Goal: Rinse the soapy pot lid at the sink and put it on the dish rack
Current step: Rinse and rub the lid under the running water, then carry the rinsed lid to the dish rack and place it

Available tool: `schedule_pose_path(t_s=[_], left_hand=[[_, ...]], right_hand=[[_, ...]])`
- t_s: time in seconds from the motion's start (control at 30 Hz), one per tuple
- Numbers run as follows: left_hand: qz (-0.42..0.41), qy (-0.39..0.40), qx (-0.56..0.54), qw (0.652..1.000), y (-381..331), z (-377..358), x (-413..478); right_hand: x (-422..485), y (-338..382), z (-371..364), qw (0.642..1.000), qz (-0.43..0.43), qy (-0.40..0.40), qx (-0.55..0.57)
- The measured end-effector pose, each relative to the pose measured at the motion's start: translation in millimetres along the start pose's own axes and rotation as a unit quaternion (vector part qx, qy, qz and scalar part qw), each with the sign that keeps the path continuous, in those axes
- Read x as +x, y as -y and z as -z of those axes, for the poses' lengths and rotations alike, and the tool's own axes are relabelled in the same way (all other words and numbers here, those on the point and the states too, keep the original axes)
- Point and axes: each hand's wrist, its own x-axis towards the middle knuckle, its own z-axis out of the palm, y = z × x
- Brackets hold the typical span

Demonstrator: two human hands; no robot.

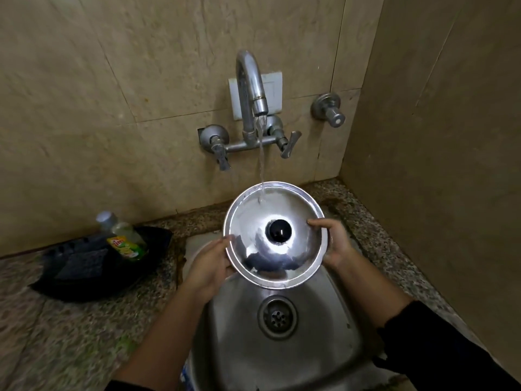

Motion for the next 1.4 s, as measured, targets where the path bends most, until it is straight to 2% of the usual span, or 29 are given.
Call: schedule_pose_path(t_s=[0.13, 0.23, 0.33, 0.43, 0.53, 0.67, 0.73, 0.87, 0.93, 1.03, 1.1, 1.17, 1.3, 1.4], left_hand=[[0.025, -0.056, -0.09, 0.994, 2, -35, 18], [-0.014, -0.142, -0.153, 0.978, -8, -52, 27], [-0.053, -0.192, -0.173, 0.965, -23, -45, 21], [-0.071, -0.203, -0.151, 0.965, -30, -28, 10], [-0.089, -0.2, -0.132, 0.967, -30, -19, -1], [-0.132, -0.2, -0.057, 0.969, -30, -13, -10], [-0.147, -0.192, -0.013, 0.97, -30, -11, -15], [-0.186, -0.184, 0.056, 0.963, -36, -6, -24], [-0.196, -0.173, 0.063, 0.963, -40, -2, -28], [-0.215, -0.168, 0.082, 0.959, -43, 2, -33], [-0.227, -0.162, 0.081, 0.957, -43, 2, -35], [-0.231, -0.152, 0.074, 0.958, -42, 2, -38], [-0.237, -0.14, 0.021, 0.961, -37, 10, -45], [-0.245, -0.129, -0.04, 0.96, -28, 14, -53]], right_hand=[[4, 13, 1, 0.998, 0.052, -0.038, 0.014], [8, 23, -13, 0.983, 0.154, -0.051, -0.082], [18, 29, -32, 0.954, 0.195, -0.057, -0.221], [28, 34, -48, 0.926, 0.222, -0.074, -0.298], [34, 46, -69, 0.904, 0.279, -0.098, -0.307], [33, 64, -103, 0.892, 0.329, -0.057, -0.303], [36, 67, -111, 0.877, 0.346, -0.084, -0.324], [41, 71, -116, 0.828, 0.362, -0.18, -0.389], [43, 71, -118, 0.804, 0.37, -0.202, -0.419], [50, 67, -115, 0.74, 0.414, -0.22, -0.483], [51, 67, -110, 0.713, 0.427, -0.221, -0.511], [43, 66, -105, 0.726, 0.402, -0.194, -0.523], [2, 46, -81, 0.836, 0.246, -0.029, -0.489], [-45, 22, -51, 0.878, 0.159, 0.096, -0.441]])
